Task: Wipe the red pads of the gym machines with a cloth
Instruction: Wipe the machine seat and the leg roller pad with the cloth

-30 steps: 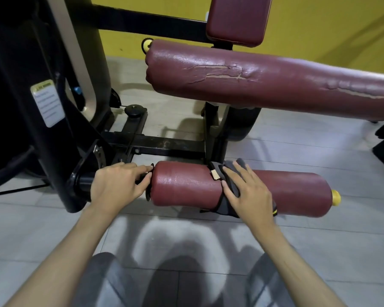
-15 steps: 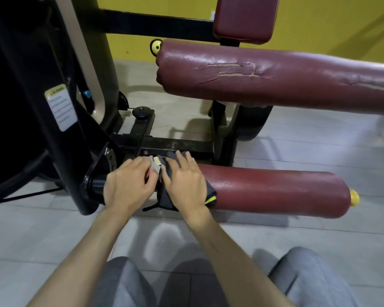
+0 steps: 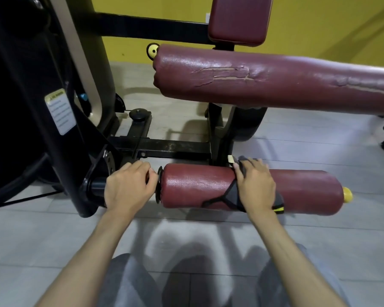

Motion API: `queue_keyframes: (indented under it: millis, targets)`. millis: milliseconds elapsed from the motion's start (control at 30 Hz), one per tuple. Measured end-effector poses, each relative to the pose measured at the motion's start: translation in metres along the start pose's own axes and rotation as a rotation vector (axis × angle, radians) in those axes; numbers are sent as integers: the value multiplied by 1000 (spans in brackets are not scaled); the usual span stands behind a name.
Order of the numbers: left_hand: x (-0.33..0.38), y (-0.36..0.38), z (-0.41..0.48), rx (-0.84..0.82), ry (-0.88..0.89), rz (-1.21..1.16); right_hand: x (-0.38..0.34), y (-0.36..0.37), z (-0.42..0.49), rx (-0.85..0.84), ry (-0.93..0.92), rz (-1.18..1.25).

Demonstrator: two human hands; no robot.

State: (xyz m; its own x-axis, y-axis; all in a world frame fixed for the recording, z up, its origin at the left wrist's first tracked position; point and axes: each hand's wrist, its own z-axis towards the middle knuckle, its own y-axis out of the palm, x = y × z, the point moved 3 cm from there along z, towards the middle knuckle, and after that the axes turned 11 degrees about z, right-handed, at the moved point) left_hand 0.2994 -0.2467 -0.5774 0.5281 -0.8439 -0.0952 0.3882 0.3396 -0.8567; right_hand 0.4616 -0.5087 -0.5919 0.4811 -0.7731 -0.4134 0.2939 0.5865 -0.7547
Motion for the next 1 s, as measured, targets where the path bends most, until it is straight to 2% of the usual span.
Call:
queue_keyframes:
  millis: [100, 200, 300, 400, 533, 667, 833, 933, 1000]
  targets:
    - [0, 2, 0, -3, 2, 27, -67, 33, -5, 0, -75, 46]
    - [0, 2, -1, 45, 62, 74, -144, 70, -18, -97, -184, 147]
    - [-3, 3, -2, 73, 115, 136, -167, 81, -20, -158, -281, 216]
    - [-3, 3, -2, 42, 98, 164, -134, 66, -12, -131, -367, 130]
    - [-1, 10, -3, -28, 124, 188, -62, 31, 6, -104, -290, 43]
    - [3, 7, -4, -83, 137, 200, 36, -18, 20, -122, -94, -39]
    - [7, -3, -6, -60, 68, 138, 171, -77, 44, -34, 225, -136]
    - [11, -8, -4, -32, 35, 107, 160, -73, 42, -15, 285, -36]
    - [13, -10, -3, -23, 28, 98, 122, -61, 37, -21, 226, 5]
